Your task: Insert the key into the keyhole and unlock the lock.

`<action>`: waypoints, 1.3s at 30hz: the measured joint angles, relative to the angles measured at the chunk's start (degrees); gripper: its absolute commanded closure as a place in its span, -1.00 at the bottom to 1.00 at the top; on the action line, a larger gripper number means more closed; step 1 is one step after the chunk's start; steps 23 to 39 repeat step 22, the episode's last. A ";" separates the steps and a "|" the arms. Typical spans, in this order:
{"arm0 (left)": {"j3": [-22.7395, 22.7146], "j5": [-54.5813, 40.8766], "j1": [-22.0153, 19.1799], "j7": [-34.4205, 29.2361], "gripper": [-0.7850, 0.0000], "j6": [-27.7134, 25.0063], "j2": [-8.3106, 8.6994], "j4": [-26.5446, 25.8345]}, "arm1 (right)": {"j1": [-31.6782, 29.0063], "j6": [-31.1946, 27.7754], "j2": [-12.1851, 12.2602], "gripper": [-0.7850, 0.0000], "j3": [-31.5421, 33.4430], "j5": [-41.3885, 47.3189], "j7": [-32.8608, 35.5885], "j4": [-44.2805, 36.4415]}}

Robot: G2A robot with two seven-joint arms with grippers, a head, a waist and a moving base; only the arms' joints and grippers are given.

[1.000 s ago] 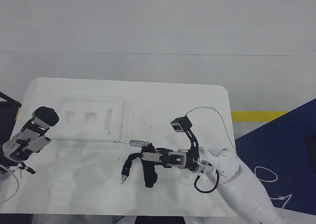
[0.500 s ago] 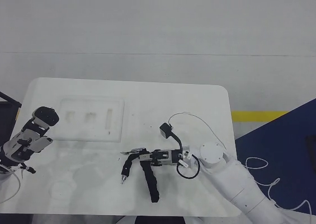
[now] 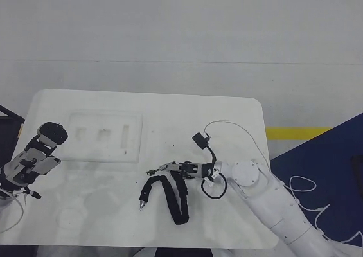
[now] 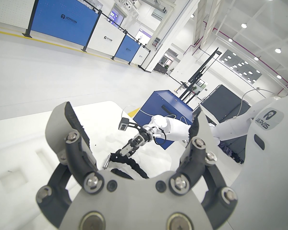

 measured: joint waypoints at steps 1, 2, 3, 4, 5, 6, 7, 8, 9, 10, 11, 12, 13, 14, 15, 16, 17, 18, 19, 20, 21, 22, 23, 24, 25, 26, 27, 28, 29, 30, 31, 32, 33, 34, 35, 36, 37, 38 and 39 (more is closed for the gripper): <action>0.00 0.00 0.00 0.00 -1.00 0.00 0.00 0.00 | -1.13 -0.58 0.54 -1.00 1.52 -1.65 -0.93 -2.69; 0.00 0.00 0.00 0.00 -1.00 0.00 0.00 0.00 | -2.92 -1.68 1.33 -1.00 3.88 -4.09 -2.48 -6.63; 0.00 0.00 0.00 0.00 -1.00 0.00 0.00 0.00 | -4.52 -2.77 1.94 -1.00 5.84 -6.26 -3.88 -9.92; 0.00 0.00 0.00 0.00 -1.00 0.00 0.00 0.00 | -6.38 -4.02 2.54 -1.00 7.86 -8.38 -5.33 -13.34; 0.00 0.00 0.00 0.00 -1.00 0.00 0.00 0.00 | -9.16 -5.94 3.28 -1.00 10.57 -10.88 -7.02 -17.98; 0.00 0.00 0.00 0.00 -1.00 0.00 0.00 0.00 | -11.32 -7.60 3.78 -1.00 12.60 -12.56 -8.12 -21.36; 0.00 0.00 0.00 0.00 -1.00 0.00 0.00 0.00 | -13.52 -9.24 4.24 -1.00 14.52 -14.23 -9.03 -24.51; 0.00 0.00 0.00 0.00 -1.00 0.00 0.00 0.00 | -16.38 -11.24 4.78 -1.00 16.87 -16.63 -10.01 -28.38; 0.00 0.00 0.00 0.00 -1.00 0.00 0.00 0.00 | -18.43 -12.57 5.12 -1.00 18.48 -18.39 -10.78 -30.92; 0.00 0.00 0.00 0.00 -1.00 0.00 0.00 0.00 | -20.37 -13.68 5.39 -1.00 19.94 -19.89 -11.65 -33.04; 0.00 0.00 0.00 0.00 -1.00 0.00 0.00 0.00 | -22.66 -14.85 5.64 -1.00 21.49 -20.95 -12.61 -34.99; 0.00 0.00 0.00 0.00 -1.00 0.00 0.00 0.00 | -23.75 -15.26 5.72 -1.00 22.08 -21.01 -12.93 -35.61; 0.00 0.00 0.00 0.00 -1.00 0.00 0.00 0.00 | -24.06 -15.34 5.73 -1.00 22.24 -20.87 -12.99 -35.75; 0.00 0.00 0.00 0.00 -1.00 0.00 0.00 0.00 | -23.90 -15.29 5.72 -1.00 22.21 -20.70 -12.98 -35.68; 0.00 0.00 0.00 0.00 -1.00 0.00 0.00 0.00 | -23.76 -15.24 5.71 -1.00 22.15 -20.65 -12.94 -35.61; 0.00 0.00 0.00 0.00 -1.00 0.00 0.00 0.00 | -23.69 -15.21 5.71 -1.00 22.12 -20.64 -12.92 -35.57; 0.00 0.00 0.00 0.00 -1.00 0.00 0.00 0.00 | -23.66 -15.20 5.70 -1.00 22.10 -20.64 -12.91 -35.55; 0.00 0.00 0.00 0.00 -1.00 0.00 0.00 0.00 | -23.67 -15.19 5.70 -1.00 22.10 -20.64 -12.91 -35.55; 0.00 0.00 0.00 0.00 -1.00 0.00 0.00 0.00 | -23.67 -15.19 5.70 -1.00 22.10 -20.64 -12.91 -35.55; 0.00 0.00 0.00 0.00 -1.00 0.00 0.00 0.00 | -23.67 -15.19 5.70 -1.00 22.10 -20.64 -12.91 -35.55; 0.00 0.00 0.00 0.00 -1.00 0.00 0.00 0.00 | -23.67 -15.19 5.70 -1.00 22.10 -20.64 -12.91 -35.55; 0.00 0.00 0.00 0.00 -1.00 0.00 0.00 0.00 | -23.67 -15.19 5.70 -1.00 22.10 -20.64 -12.91 -35.55; 0.00 0.00 0.00 0.00 -1.00 0.00 0.00 0.00 | -23.67 -15.19 5.70 -1.00 22.10 -20.64 -12.91 -35.55; 0.00 0.00 0.00 0.00 -1.00 0.00 0.00 0.00 | -23.67 -15.19 5.70 -1.00 22.10 -20.64 -12.91 -35.55; 0.00 0.00 0.00 0.00 -1.00 0.00 0.00 0.00 | -23.67 -15.19 5.70 -1.00 22.10 -20.64 -12.91 -35.55; 0.00 0.00 0.00 0.00 -1.00 0.00 0.00 0.00 | -23.67 -15.19 5.70 -1.00 22.10 -20.64 -12.91 -35.55; 0.00 0.00 0.00 0.00 -1.00 0.00 0.00 0.00 | -23.67 -15.19 5.70 -1.00 22.10 -20.64 -12.91 -35.55; 0.00 0.00 0.00 0.00 -1.00 0.00 0.00 0.00 | -23.67 -15.19 5.70 -1.00 22.10 -20.64 -12.91 -35.55; 0.00 0.00 0.00 0.00 -1.00 0.00 0.00 0.00 | -23.67 -15.19 5.70 -1.00 22.10 -20.64 -12.91 -35.55; 0.00 0.00 0.00 0.00 -1.00 0.00 0.00 0.00 | -23.67 -15.19 5.70 -1.00 22.10 -20.64 -12.91 -35.55; 0.00 0.00 0.00 0.00 -1.00 0.00 0.00 0.00 | -23.67 -15.19 5.70 -1.00 22.10 -20.64 -12.91 -35.55; 0.00 0.00 0.00 0.00 -1.00 0.00 0.00 0.00 | -23.67 -15.19 5.70 -1.00 22.10 -20.64 -12.91 -35.55; 0.00 0.00 0.00 0.00 -1.00 0.00 0.00 0.00 | -23.67 -15.19 5.70 -1.00 22.10 -20.64 -12.91 -35.55; 0.00 0.00 0.00 0.00 -1.00 0.00 0.00 0.00 | -23.67 -15.19 5.70 -1.00 22.10 -20.64 -12.91 -35.55; 0.00 0.00 0.00 0.00 -1.00 0.00 0.00 0.00 | -23.67 -15.19 5.70 -1.00 22.10 -20.64 -12.91 -35.55; 0.00 0.00 0.00 0.00 -1.00 0.00 0.00 0.00 | -23.67 -15.19 5.70 -1.00 22.10 -20.64 -12.91 -35.55; 0.00 0.00 0.00 0.00 -1.00 0.00 0.00 0.00 | -23.67 -15.19 5.70 -1.00 22.10 -20.64 -12.91 -35.55; 0.00 0.00 0.00 0.00 -1.00 0.00 0.00 0.00 | -23.67 -15.19 5.70 -1.00 22.10 -20.64 -12.91 -35.55; 0.00 0.00 0.00 0.00 -1.00 0.00 0.00 0.00 | -23.67 -15.19 5.70 -1.00 22.10 -20.64 -12.91 -35.55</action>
